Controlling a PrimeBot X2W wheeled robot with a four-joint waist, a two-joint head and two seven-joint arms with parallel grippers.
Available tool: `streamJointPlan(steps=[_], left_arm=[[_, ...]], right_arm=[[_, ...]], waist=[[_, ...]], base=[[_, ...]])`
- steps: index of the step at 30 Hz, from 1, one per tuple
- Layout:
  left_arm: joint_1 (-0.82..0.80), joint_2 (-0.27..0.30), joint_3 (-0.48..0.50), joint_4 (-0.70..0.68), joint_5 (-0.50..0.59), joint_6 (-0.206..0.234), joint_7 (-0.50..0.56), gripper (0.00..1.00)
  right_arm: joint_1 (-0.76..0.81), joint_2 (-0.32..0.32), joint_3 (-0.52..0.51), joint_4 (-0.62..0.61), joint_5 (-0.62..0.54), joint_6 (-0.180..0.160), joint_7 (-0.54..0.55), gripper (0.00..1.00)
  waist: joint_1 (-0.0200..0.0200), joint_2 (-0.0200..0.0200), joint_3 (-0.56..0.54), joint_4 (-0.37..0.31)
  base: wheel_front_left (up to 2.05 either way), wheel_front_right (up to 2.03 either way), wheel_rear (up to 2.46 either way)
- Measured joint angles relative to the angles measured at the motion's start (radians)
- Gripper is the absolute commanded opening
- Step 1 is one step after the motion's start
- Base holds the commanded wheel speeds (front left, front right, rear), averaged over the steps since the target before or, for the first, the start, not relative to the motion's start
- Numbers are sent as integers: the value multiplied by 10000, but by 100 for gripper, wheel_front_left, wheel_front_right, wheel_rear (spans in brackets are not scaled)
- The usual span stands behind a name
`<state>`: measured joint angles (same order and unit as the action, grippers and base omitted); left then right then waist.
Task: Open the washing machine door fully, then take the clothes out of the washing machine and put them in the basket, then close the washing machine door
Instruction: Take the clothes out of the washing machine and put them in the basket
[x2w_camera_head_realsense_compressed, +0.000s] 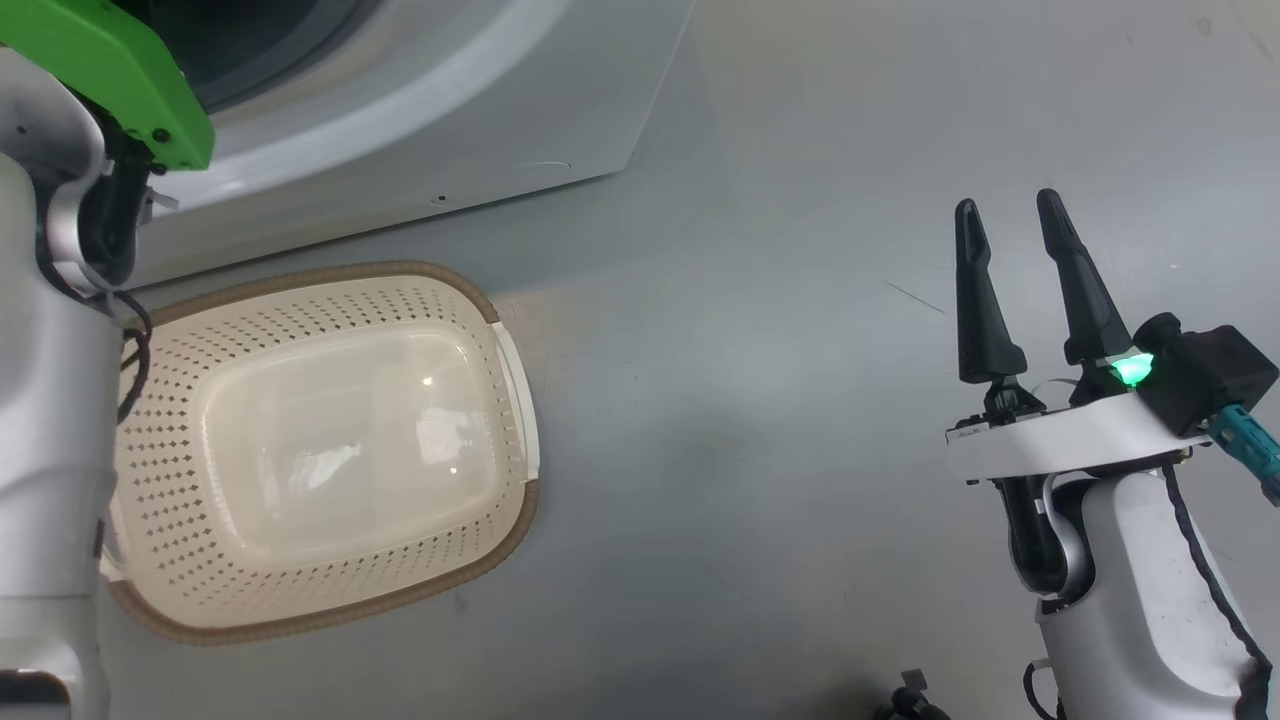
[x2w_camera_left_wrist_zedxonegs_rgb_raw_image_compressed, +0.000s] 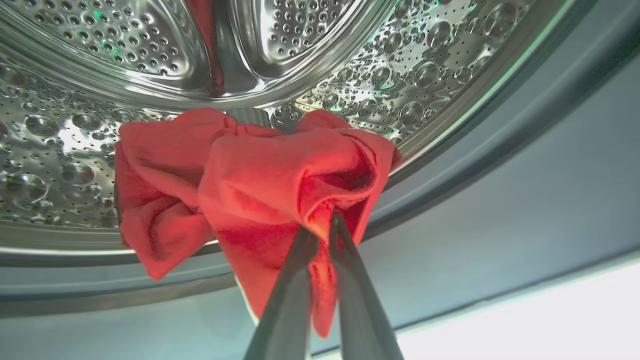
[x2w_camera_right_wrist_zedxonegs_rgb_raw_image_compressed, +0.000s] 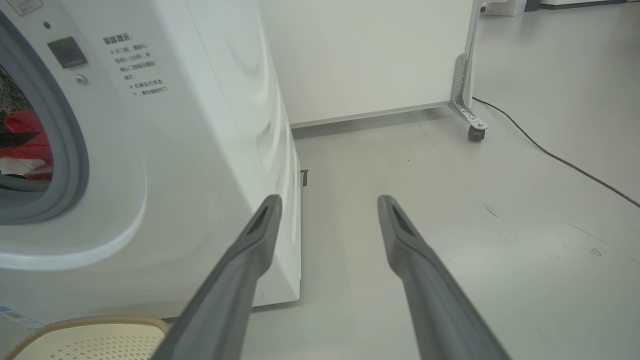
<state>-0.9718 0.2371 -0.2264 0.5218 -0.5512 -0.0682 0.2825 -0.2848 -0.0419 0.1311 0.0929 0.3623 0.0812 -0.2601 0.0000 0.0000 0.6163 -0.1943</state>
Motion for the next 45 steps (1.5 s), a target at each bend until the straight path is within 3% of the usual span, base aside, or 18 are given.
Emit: streamJointPlan(steps=[8,24,30,45], left_arm=[[1214,-322,44,-577,192,33,-1501,0],[3289,-698,19,-2036,1080,907,-4261,0],[3975,-857,-84,-2600,1283,1158,-4788,0],[5969,-1162,-305,-3707,1413,1528,-4769,0]], right_arm=[[326,-2,-146,79,-297,59,0,100],[1232,-4,-226,303,-650,104,0,100],[1659,-2,-249,408,-717,144,0,100],[2425,0,-198,410,-930,144,0,100]], waist=[[-1,0,-568,363],[-1,0,-1997,1000],[-1,0,-2600,1191],[-1,0,-3716,1800]], base=[[0,0,0],[0,0,0],[0,0,0],[0,0,0]])
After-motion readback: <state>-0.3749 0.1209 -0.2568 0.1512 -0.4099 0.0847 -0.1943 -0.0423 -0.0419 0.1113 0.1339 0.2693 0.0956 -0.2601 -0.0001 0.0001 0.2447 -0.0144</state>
